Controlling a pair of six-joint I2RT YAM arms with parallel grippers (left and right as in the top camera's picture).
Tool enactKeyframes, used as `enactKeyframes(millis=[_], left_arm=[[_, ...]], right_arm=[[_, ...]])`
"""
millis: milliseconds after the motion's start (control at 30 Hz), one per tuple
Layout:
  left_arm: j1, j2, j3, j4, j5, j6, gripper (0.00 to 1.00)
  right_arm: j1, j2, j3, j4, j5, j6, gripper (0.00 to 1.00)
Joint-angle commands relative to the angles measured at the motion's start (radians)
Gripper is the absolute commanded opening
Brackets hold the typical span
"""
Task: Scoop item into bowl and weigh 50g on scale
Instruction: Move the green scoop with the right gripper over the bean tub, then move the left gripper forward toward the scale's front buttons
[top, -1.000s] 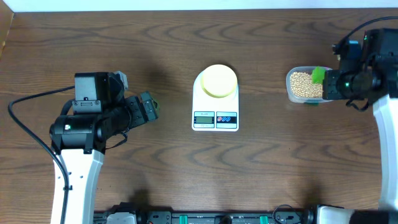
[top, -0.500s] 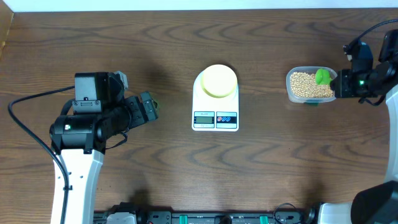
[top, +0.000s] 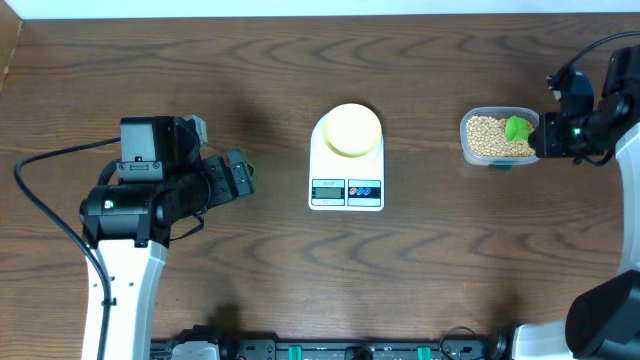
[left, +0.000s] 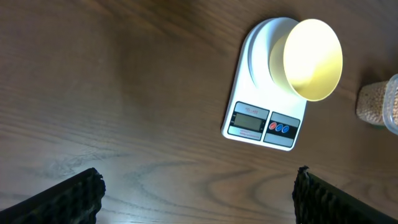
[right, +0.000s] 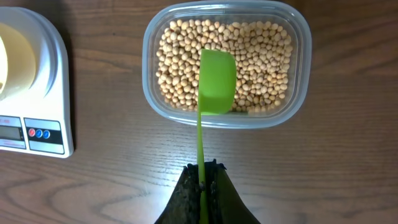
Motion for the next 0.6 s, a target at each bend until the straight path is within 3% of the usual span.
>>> enactKeyframes(millis=[0, 33, 133, 200, 567], left_arm=[[0.006, -0.005, 0.022, -0.004, 0.001, 0.032, 0.94], [0.006, -0.005, 0.022, -0.006, 0.001, 0.032, 0.84], [0.002, -0.004, 0.021, 0.001, 0.034, 0.032, 0.28], [-0.015, 0.006, 0.018, 0.001, 0.07, 0.033, 0.09], [-0.233, 0.148, 0.015, -0.026, 0.08, 0.085, 0.07]], right_arm=[[-0.001, -0.008, -0.002, -0.009, -0.029, 0.014, 0.01], [-0.001, -0.011, -0.002, -0.01, -0.054, 0.013, 0.01], [-0.001, -0.035, -0.002, -0.009, -0.12, 0.013, 0.01], [-0.001, -0.069, -0.002, -0.006, -0.159, 0.014, 0.01], [0.017, -0.279, -0.002, -0.068, -0.268, 0.066, 0.01]])
